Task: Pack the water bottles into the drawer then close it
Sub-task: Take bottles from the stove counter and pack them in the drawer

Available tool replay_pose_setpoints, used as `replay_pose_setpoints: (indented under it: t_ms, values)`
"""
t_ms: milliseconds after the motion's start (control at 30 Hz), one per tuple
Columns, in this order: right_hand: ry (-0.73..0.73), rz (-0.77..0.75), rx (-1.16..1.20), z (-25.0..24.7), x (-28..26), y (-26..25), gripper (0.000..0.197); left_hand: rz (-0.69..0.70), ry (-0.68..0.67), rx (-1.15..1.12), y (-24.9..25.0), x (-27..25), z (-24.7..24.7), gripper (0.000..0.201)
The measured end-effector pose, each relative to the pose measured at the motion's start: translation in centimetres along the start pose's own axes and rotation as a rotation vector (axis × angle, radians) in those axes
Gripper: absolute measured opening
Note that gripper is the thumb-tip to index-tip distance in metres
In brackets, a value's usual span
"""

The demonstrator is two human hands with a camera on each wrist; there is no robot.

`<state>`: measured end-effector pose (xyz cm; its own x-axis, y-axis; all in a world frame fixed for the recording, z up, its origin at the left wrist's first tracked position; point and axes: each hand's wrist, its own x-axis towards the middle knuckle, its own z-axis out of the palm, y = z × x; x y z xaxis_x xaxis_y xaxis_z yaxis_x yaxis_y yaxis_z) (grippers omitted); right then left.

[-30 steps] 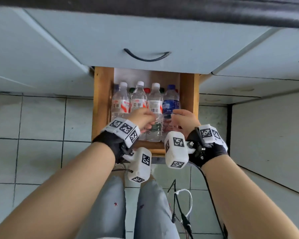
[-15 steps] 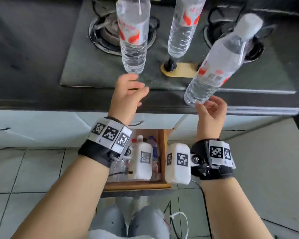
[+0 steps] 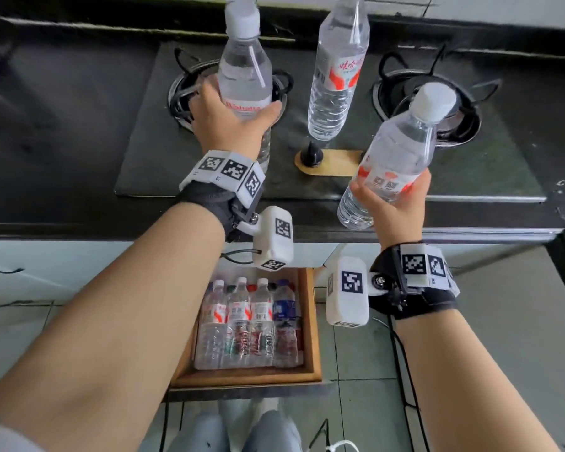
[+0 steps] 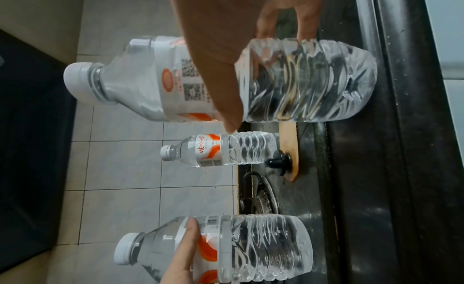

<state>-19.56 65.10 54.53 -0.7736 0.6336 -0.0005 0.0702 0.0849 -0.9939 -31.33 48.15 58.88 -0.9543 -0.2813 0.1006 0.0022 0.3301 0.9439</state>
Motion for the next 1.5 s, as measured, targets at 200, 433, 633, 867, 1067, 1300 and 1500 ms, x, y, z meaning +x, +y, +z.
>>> replay_pose_setpoints:
  t_ms: [200,433,633,867,1067,1300,1500]
  values:
    - [-0.018,0.027,-0.121,-0.1,-0.8,-0.5,0.066,0.006,-0.135,-0.079,0.3,-2.1,-1.0,0.068]
    - [-0.241,0.071,-0.050,0.5,-5.1,-0.4,0.045,-0.034,-0.304,-0.252,-1.3,-7.9,-5.3,0.053]
    - [-0.550,0.195,-0.055,1.9,-8.7,3.9,0.040,-0.176,-0.406,-0.176,-7.6,-13.1,-9.6,0.049]
    - [-0.680,0.394,-0.279,5.2,-13.0,13.3,0.074,-0.386,-0.395,-0.027,-18.0,-14.3,-11.7,0.062]
    - [-0.676,0.588,-0.507,7.6,-14.7,22.1,0.047,-0.515,-0.454,0.183,-26.8,-13.9,-10.7,0.076]
    - [-0.642,0.753,-0.632,10.8,-13.7,28.3,0.054,-0.672,-0.568,0.323,-34.5,-12.5,-8.4,0.065]
    - [-0.657,0.856,-0.833,12.9,-14.4,30.6,0.095,-0.764,-0.727,0.596,-38.4,-10.9,-5.8,0.080]
